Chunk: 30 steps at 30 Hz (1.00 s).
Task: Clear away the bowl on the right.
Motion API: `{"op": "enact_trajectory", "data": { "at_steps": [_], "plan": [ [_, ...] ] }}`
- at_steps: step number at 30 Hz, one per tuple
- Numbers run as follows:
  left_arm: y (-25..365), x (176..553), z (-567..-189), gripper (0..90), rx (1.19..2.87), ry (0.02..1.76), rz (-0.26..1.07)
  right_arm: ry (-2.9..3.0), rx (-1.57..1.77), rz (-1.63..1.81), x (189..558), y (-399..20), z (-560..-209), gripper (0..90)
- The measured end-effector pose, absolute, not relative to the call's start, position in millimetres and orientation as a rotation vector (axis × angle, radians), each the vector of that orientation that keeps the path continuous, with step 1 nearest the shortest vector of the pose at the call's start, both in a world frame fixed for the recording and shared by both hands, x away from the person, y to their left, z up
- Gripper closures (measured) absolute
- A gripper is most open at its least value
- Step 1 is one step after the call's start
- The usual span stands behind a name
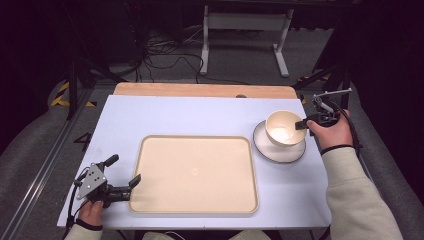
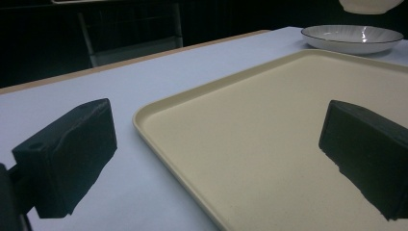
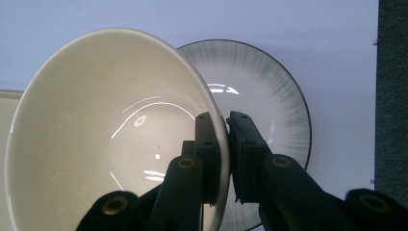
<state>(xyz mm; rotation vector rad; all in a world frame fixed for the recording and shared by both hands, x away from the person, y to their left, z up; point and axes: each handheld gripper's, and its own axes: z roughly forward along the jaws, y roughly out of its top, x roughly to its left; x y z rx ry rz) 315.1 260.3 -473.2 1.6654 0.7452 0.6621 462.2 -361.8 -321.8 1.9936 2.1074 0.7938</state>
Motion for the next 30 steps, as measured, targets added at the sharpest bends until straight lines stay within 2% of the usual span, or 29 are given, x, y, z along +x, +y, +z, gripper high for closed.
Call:
{"op": "enact_trajectory", "data": {
  "at_steps": [19,30],
  "plan": [
    [260.4,315.1,-473.0,0.3,1.669,0.746,0.662,2.120,1.952,0.844,442.7,-339.8,-292.0,83.2],
    [260.4,315.2,-473.0,0.3,1.670,0.746,0.662,2.178,1.896,0.872,434.2,-312.7,-283.5,83.2]
  ]
}}
